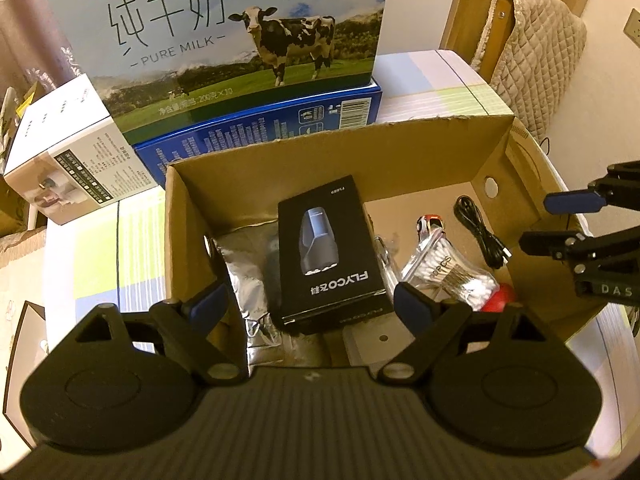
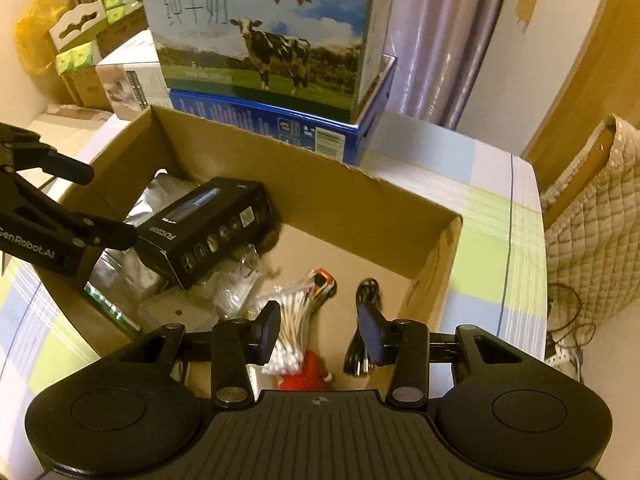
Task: Organize objects
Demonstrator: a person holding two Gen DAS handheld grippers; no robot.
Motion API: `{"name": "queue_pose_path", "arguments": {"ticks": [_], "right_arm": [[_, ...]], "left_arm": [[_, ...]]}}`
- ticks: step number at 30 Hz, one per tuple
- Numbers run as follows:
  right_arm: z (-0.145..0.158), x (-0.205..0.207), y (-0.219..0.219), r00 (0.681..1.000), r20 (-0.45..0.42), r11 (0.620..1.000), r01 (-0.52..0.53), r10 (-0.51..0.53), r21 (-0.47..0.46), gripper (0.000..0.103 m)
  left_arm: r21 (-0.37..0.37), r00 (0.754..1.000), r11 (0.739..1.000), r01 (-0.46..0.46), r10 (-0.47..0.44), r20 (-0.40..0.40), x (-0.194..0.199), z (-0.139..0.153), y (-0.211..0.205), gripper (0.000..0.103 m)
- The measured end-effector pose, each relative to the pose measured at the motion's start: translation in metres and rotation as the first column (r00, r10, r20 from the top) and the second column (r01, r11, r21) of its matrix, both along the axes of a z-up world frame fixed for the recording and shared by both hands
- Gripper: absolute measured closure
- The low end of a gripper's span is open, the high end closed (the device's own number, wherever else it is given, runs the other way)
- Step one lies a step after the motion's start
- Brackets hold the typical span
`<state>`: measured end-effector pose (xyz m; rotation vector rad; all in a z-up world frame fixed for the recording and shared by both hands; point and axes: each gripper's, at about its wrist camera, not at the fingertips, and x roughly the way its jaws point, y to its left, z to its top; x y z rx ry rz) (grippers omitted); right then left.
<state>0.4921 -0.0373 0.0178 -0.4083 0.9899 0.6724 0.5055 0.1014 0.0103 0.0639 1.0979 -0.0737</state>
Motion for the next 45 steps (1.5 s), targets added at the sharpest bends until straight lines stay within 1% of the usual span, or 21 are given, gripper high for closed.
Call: {"name": "queue_pose_path", "arguments": {"ticks": [9,13,15,18,21,24,27,28,32,35,36,39,43,44,45], "right_arm": [[0.006,-0.009,-0.012,0.998,-0.042,0.998,0.052,-0.051,0.019,0.062],[0.015,-0.021,-0.019,0.996,-0.047,0.997,0.071,-0.07,0.03,0.062],[0.018,-0.027,-0.023,0.996,-0.054,0.996,0.079,-0.077,0.039,0.062],[0.024,-0.039,-0.03,0.993,-0.061,0.993,0.101,-0.097,0.057,0.062],[0.03,-0.053,-0.036,0.992,-0.058,0.991,0.116,-0.112,0.067,0.062],[0.036,-0.07,-0.042,0.991,-0.046,0.989,0.128,-0.125,0.072,0.062],[0.041,-0.093,-0.05,0.989,-0.037,0.985,0.149,-0.146,0.083,0.062],[0.041,-0.093,-0.05,0.989,-0.037,0.985,0.149,-0.146,0.083,0.062],[0.046,-0.118,-0.058,0.987,-0.018,0.981,0.159,-0.158,0.11,0.062],[0.05,-0.137,-0.064,0.987,-0.009,0.978,0.162,-0.162,0.13,0.062],[0.052,-0.144,-0.066,0.988,-0.002,0.979,0.156,-0.157,0.131,0.062],[0.058,-0.162,-0.073,0.987,0.016,0.977,0.156,-0.16,0.144,0.062],[0.062,-0.184,-0.088,0.984,0.018,0.97,0.173,-0.179,0.169,0.062],[0.062,-0.194,-0.092,0.983,0.017,0.968,0.176,-0.182,0.176,0.062],[0.062,-0.194,-0.092,0.983,0.017,0.968,0.176,-0.182,0.176,0.062]], "left_arm": [[0.0,0.999,1.0,-0.002,0.002,0.035,-0.016,0.01,0.002,0.008],[-0.002,0.998,1.0,-0.002,0.002,0.063,-0.032,0.017,0.004,0.001],[-0.007,0.997,1.0,-0.007,0.007,0.076,-0.041,0.02,0.005,0.001],[-0.046,0.994,0.999,-0.016,0.021,0.103,-0.058,0.025,0.009,0.001],[-0.053,0.992,0.998,-0.018,0.025,0.127,-0.077,0.031,0.012,0.001],[-0.064,0.989,0.997,-0.039,0.047,0.139,-0.097,0.037,0.015,0.001],[-0.06,0.984,0.996,-0.068,0.077,0.164,-0.12,0.044,0.013,0.001],[-0.062,0.981,0.995,-0.073,0.082,0.174,-0.129,0.046,0.012,0.001],[-0.061,0.974,0.994,-0.092,0.102,0.204,-0.161,0.055,0.006,0.001],[-0.06,0.972,0.994,-0.087,0.098,0.215,-0.183,0.059,0.001,0.001],[-0.067,0.971,0.994,-0.085,0.098,0.217,-0.19,0.06,0.0,0.001],[-0.104,0.964,0.988,-0.113,0.134,0.228,-0.212,0.062,-0.001,0.001],[-0.08,0.952,0.986,-0.146,0.162,0.26,-0.239,0.067,-0.008,0.001],[-0.077,0.95,0.985,-0.152,0.167,0.264,-0.245,0.068,-0.011,0.001],[-0.075,0.948,0.985,-0.158,0.172,0.268,-0.251,0.069,-0.014,0.001]]}}
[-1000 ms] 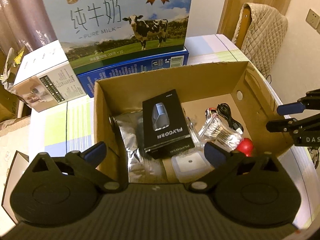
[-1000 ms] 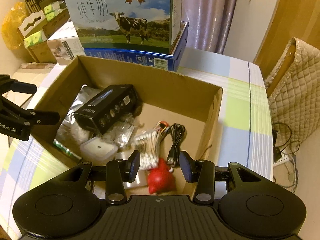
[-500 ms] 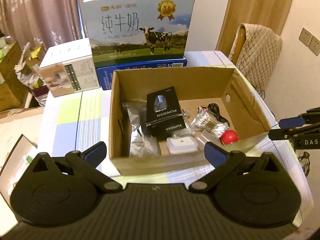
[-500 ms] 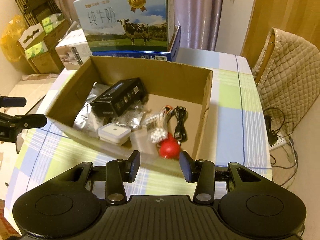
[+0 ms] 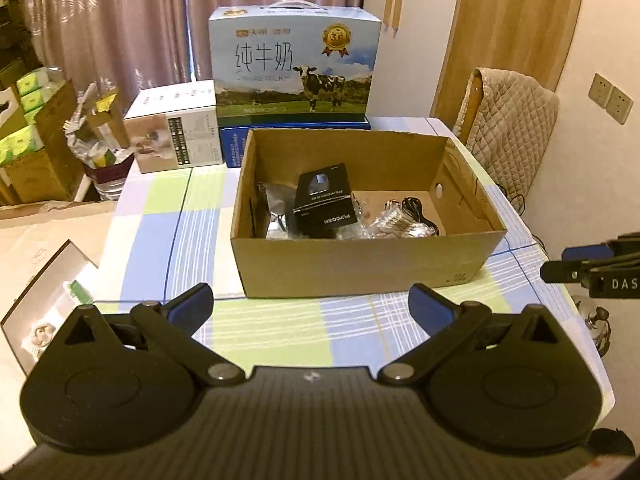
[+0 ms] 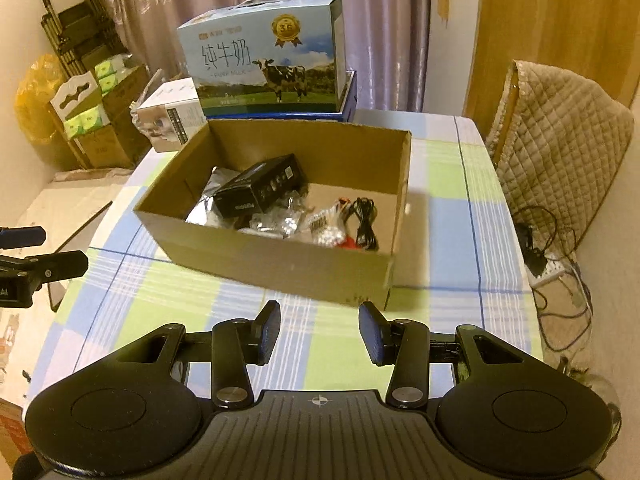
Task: Organize objects
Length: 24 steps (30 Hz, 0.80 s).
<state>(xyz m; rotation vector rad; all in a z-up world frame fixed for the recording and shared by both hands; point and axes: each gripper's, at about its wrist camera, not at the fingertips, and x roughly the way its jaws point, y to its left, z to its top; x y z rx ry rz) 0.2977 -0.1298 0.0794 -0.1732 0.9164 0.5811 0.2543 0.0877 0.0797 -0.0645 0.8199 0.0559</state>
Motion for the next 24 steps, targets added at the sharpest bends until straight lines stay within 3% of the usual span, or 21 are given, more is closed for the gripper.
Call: {"name": "queue_pose_path", "arguments": {"ticks": [10,24], "right_arm": [[0.004,-0.056,-0.019,0.999,0.042,1.0,0.017,-0.018,0.011,0.062],[0.009,-0.11,-0.047,0.995,0.077,0.998,0.06,-0.06,0.002,0.062]], "left_arm": [[0.033,0.999,0.999,-0.023,0.022,0.038,-0.05,0.012,-0.029,0.001],[0.027,0.999,0.999,-0.017,0.016,0.03,-0.106,0.001,-0.053,0.001]]}}
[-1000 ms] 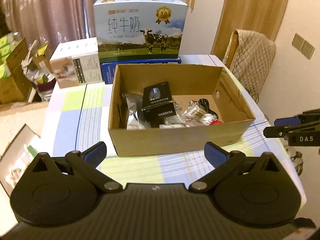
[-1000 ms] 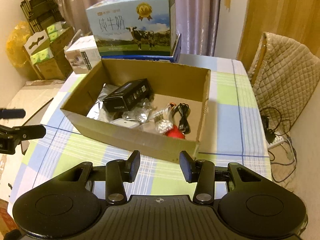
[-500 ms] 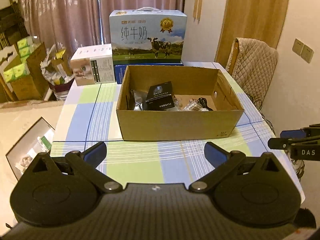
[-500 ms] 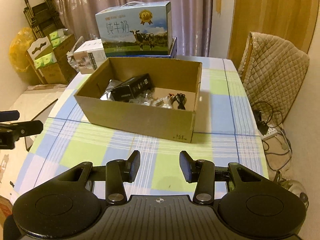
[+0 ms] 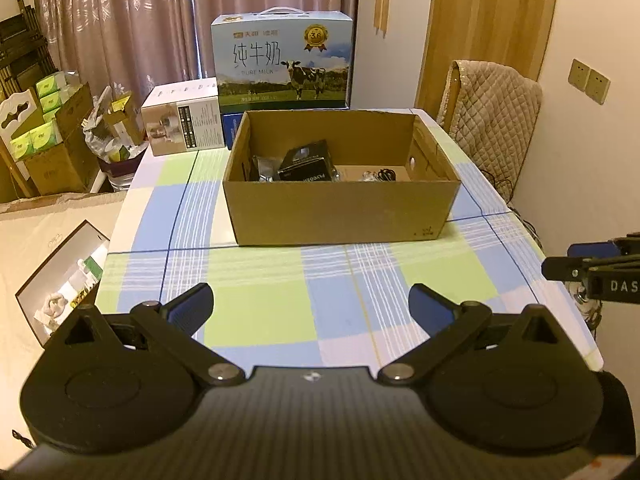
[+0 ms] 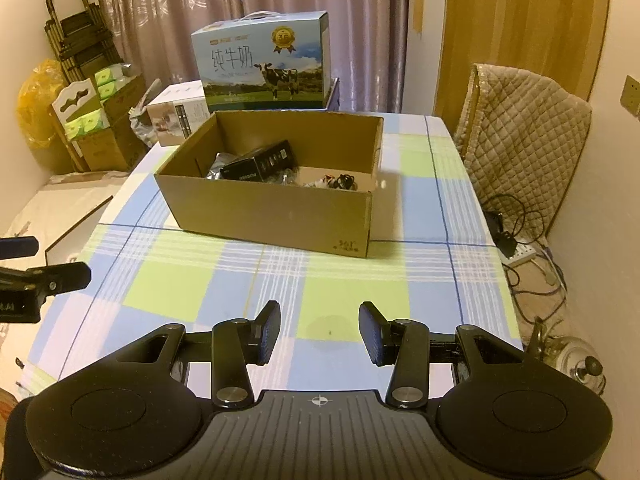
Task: Organize objects
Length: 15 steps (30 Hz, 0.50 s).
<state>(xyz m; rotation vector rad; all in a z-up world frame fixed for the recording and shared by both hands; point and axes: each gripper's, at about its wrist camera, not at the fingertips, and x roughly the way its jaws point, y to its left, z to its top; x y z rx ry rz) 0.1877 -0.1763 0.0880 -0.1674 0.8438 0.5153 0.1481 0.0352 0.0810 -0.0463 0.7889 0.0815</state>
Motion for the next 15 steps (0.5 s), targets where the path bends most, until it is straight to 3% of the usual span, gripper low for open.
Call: {"name": "queue_pose_path", "arguments": {"ticks": [15], "right_arm": [[0.014,-0.031,0.001,1.0,0.023,0.999,0.006,-0.007,0.038,0.062]], "left_arm": [[0.006,0.999,1.0,-0.027,0.027,0.028,-0.032,0.008,-0.009,0.001]]}}
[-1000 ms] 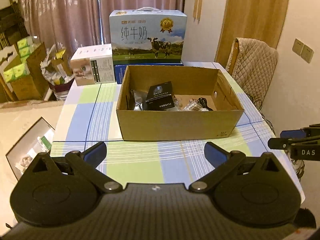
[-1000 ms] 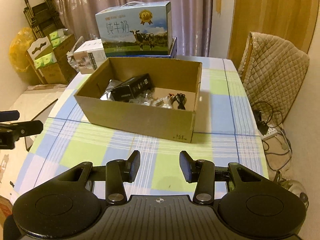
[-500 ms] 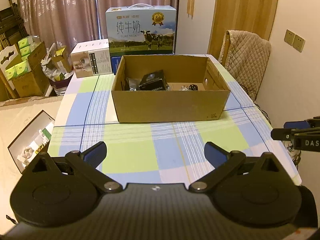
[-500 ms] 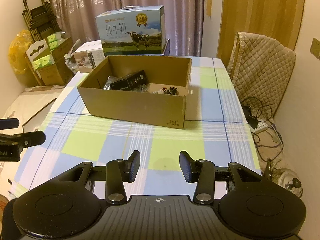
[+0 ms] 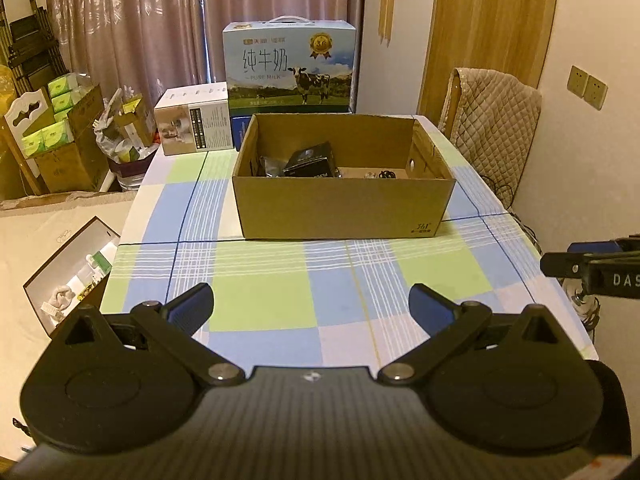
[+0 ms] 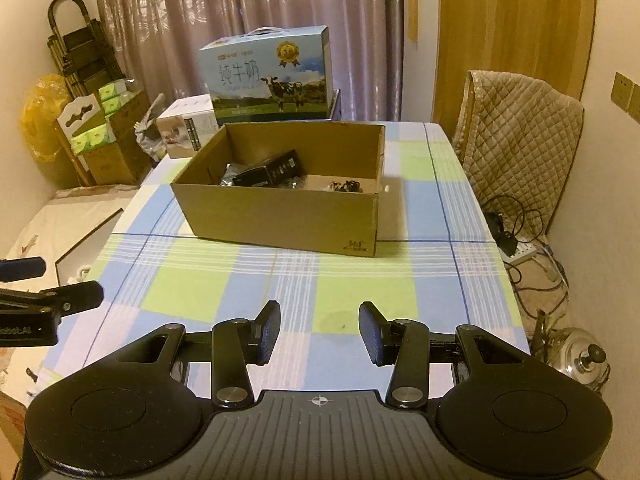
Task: Organize objects
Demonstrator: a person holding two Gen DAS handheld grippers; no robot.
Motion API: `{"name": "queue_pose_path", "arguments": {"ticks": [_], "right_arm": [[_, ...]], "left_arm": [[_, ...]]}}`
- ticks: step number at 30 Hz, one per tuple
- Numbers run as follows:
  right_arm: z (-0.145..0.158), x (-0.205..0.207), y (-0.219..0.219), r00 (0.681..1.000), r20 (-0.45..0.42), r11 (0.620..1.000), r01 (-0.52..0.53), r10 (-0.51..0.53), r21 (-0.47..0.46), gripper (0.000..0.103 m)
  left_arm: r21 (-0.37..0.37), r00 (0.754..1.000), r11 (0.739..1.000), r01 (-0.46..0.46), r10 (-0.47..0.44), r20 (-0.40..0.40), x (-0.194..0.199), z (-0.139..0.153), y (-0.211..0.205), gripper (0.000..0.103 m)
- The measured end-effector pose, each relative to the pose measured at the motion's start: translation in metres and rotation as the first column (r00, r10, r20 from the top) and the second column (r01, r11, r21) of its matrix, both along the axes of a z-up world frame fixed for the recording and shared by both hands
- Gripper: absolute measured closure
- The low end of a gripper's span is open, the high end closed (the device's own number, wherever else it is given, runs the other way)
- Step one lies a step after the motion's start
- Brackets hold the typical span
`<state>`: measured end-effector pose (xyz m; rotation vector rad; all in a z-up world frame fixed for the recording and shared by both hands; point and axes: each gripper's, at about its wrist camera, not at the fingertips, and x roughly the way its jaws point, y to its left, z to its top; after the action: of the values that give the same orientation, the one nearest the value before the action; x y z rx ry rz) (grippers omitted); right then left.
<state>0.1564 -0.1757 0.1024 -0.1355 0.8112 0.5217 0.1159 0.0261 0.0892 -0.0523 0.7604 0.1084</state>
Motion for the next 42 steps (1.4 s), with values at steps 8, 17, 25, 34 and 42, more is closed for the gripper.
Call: {"name": "queue_pose_path", "arguments": {"ticks": [8,17,25,34,42], "right_arm": [[0.005,-0.011,0.005,1.0,0.007,1.0,-0.023,0.023,0.016,0.062],[0.008,-0.018,0.014,0.999,0.015,0.998,-0.05,0.05,0.028,0.062],[0.006,-0.017,0.013,0.999,0.011,0.999,-0.043,0.043,0.03,0.062],[0.006,-0.015,0.013,0.999,0.01,0.999,-0.044,0.043,0.031,0.062],[0.005,-0.016,0.013,0.999,0.008,0.998,-0.046,0.046,0.031,0.062]], "left_arm": [[0.006,1.0,1.0,0.011,-0.011,0.003,-0.002,0.0,-0.011,0.001],[0.009,1.0,1.0,0.011,-0.011,0.016,-0.002,0.002,-0.021,0.001],[0.012,1.0,1.0,-0.003,0.003,0.017,-0.001,0.002,-0.021,0.001],[0.002,1.0,1.0,-0.014,0.014,0.015,-0.002,0.0,-0.022,0.001],[0.002,1.0,1.0,-0.009,0.009,0.018,-0.001,0.001,-0.024,0.001]]}}
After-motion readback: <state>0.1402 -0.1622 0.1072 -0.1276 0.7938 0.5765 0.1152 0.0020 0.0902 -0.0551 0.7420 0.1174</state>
